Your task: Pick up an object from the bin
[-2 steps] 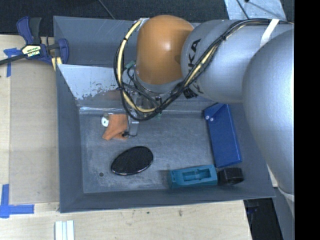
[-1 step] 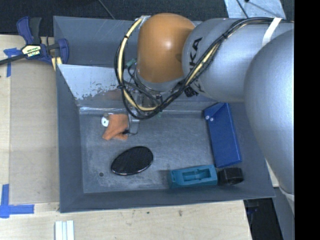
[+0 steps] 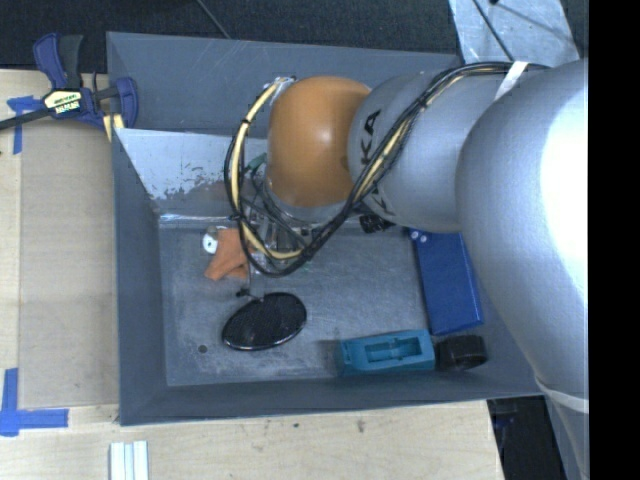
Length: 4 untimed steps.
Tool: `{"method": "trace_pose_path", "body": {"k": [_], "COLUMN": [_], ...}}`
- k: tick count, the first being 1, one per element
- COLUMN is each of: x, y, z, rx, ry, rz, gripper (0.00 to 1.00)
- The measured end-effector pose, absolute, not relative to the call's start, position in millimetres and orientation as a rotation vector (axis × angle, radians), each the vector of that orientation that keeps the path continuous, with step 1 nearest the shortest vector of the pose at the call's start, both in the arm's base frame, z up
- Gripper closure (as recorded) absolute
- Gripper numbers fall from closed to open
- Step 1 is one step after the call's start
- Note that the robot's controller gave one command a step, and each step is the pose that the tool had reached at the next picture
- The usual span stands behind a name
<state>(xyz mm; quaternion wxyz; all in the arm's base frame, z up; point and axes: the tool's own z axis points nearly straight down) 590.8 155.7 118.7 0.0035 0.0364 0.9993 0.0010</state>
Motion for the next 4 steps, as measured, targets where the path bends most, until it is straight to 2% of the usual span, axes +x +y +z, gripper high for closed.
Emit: {"method": "trace_pose_path", "body": {"k": [1,2,3,4], "x": [580.2,578.4,565.0,568.0], "y": [154,161,155,165], "z": [100,145,133,100], "rx": [0.168,0.295,0.041,0.124], "ry": [3.135,3.133,3.126,3.137], "rz": [0.003,-0.003,0.006,0.002], "gripper": [0.00,0.00,0.00,0.00]}}
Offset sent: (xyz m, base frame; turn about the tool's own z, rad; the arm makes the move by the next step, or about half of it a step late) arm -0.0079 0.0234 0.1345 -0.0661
